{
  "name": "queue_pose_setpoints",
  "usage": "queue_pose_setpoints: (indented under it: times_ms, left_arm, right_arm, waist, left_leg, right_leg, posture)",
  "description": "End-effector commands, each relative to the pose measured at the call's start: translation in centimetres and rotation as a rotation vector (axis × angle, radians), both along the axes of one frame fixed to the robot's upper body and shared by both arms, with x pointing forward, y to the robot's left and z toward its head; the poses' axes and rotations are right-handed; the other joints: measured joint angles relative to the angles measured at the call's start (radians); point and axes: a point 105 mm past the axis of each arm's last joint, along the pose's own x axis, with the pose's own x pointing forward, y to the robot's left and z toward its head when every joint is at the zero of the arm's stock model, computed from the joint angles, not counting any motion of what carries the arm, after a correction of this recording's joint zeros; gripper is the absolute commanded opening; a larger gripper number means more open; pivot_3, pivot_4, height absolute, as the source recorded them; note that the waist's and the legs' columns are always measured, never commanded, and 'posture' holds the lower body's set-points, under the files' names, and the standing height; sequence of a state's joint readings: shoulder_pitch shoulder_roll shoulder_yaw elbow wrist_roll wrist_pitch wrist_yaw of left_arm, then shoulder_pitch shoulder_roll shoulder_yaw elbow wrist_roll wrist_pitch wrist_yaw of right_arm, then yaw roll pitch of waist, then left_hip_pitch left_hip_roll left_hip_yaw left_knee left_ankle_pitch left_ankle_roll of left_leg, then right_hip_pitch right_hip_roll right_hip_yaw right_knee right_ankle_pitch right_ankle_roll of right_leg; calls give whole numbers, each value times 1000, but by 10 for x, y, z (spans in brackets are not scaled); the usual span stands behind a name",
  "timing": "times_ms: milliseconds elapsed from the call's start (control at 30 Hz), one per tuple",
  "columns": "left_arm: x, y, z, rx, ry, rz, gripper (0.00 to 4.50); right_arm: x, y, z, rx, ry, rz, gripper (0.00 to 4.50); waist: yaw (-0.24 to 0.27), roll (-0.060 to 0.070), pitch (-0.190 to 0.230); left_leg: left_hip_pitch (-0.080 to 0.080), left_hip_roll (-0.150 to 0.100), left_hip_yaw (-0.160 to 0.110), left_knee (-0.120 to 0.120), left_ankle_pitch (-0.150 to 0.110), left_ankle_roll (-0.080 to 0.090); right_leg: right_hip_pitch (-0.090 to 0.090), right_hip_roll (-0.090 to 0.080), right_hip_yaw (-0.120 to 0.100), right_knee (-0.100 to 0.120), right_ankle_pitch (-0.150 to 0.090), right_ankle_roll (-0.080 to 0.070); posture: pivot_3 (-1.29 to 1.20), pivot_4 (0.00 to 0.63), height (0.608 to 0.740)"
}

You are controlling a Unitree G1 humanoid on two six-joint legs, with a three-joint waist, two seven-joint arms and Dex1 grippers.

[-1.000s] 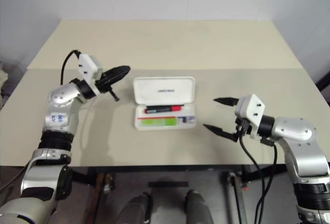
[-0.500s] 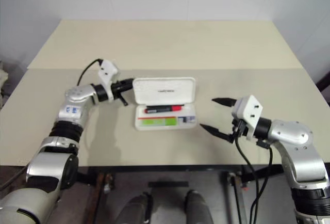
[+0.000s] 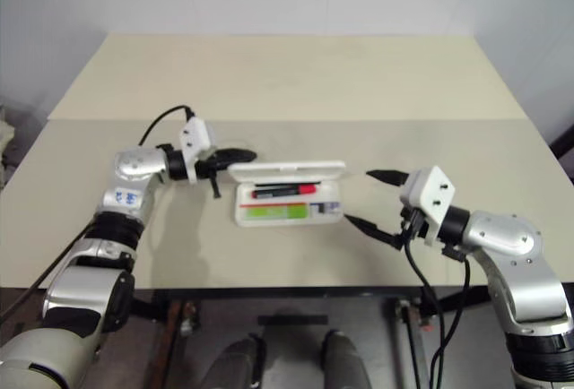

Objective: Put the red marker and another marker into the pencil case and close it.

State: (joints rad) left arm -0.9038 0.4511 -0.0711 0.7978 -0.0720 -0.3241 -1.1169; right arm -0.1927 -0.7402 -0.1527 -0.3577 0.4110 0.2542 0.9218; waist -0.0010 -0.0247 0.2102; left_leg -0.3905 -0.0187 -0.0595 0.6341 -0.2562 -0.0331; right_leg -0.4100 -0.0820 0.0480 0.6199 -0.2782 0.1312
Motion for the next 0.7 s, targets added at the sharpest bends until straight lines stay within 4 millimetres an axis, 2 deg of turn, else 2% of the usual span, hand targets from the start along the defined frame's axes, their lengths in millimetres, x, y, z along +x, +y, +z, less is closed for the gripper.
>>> queue_pose_setpoints:
  times_ms: [33, 133, 367, 500, 700]
  left_arm:
    - [-9, -10, 1, 54, -37, -82, 57]
    - [-16, -18, -10, 103, -15, -136, 57]
    - [-25, -44, -28, 109, 52, -144, 57]
    - [-28, -50, -37, 143, 96, -134, 57]
    - [-29, -49, -47, 191, 158, -111, 57]
  right_arm:
    - [-4, 6, 13, 14, -48, 14, 4500]
    - [-4, 6, 15, 16, -54, 5, 4500]
    - [-6, 6, 14, 44, -59, -23, 4500]
    - [-8, 8, 13, 64, -64, -38, 4500]
    - [-10, 11, 13, 85, -76, -55, 4500]
  waist:
    - [0, 0, 0]
    - [-1, 0, 0]
    - [0, 0, 0]
    - [0, 0, 0]
    - [-1, 0, 0]
  left_leg:
    - [0, 0, 0, 0, 0, 0]
    - [0, 0, 0, 0, 0, 0]
    - [0, 0, 0, 0, 0, 0]
    - [0, 0, 0, 1, 0, 0]
    - [2, 0, 0, 2, 0, 1]
  right_leg:
    - [0, 0, 0, 0, 0, 0]
    - [0, 0, 0, 0, 0, 0]
    - [0, 0, 0, 0, 0, 0]
    - [0, 0, 0, 1, 0, 0]
    - [2, 0, 0, 2, 0, 0]
  posture:
    - [0, 150, 740]
    - [0, 150, 740]
    - [0, 150, 740]
    - [0, 150, 740]
    - [0, 150, 740]
